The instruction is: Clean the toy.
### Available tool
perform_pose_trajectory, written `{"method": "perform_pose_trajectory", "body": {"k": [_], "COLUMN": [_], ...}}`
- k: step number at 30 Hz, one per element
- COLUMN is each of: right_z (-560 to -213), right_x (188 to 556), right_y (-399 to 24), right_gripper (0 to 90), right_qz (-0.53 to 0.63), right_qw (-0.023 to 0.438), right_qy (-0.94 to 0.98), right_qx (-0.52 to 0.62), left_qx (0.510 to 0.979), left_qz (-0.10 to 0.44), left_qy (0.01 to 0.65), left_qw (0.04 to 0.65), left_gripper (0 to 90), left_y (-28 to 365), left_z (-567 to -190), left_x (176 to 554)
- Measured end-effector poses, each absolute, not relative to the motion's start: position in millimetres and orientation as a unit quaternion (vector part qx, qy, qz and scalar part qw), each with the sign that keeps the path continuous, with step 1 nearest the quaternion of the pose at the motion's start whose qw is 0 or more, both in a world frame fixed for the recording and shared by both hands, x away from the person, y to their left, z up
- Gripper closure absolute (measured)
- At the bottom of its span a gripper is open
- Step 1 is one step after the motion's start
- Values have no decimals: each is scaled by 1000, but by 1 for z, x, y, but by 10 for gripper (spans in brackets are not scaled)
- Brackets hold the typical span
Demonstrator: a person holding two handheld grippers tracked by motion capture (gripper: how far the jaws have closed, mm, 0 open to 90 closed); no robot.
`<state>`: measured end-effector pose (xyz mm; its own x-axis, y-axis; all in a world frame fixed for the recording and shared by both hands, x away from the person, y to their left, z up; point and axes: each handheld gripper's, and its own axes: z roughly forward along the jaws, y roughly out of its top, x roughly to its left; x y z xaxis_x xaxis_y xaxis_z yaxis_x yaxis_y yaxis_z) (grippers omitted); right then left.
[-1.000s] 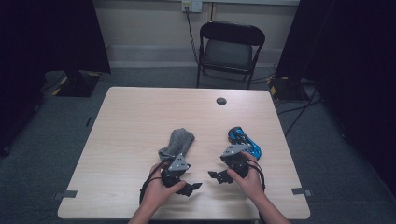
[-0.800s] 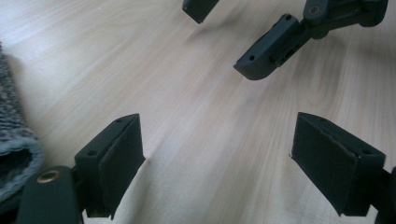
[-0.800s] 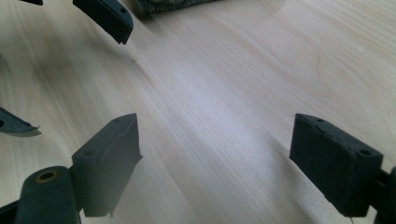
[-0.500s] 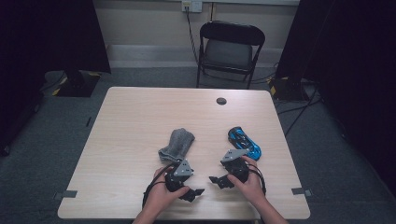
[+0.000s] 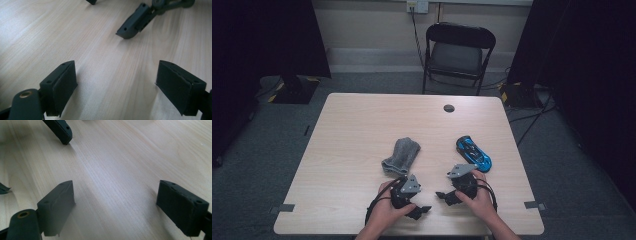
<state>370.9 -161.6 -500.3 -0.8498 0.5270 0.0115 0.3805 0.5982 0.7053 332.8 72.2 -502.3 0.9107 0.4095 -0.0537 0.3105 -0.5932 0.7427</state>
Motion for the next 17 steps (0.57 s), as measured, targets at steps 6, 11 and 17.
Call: {"method": "perform_pose_trajectory", "body": {"k": [6, 11, 17], "right_z": [-504, -504, -504], "right_x": [372, 372, 373], "right_y": [-163, -164, -164], "right_gripper": [128, 128, 126], "right_qz": [383, 383, 383], "right_qw": [104, 104, 102], "right_qy": [883, 884, 885], "right_qx": [251, 248, 245], "left_qx": [897, 897, 897], "left_qz": [70, 73, 74], "left_qy": [191, 190, 191], "left_qw": [392, 392, 393], "left_gripper": [142, 138, 138], "left_y": [72, 71, 71], "left_z": [-502, -503, -503], "left_x": [333, 333, 333]}}
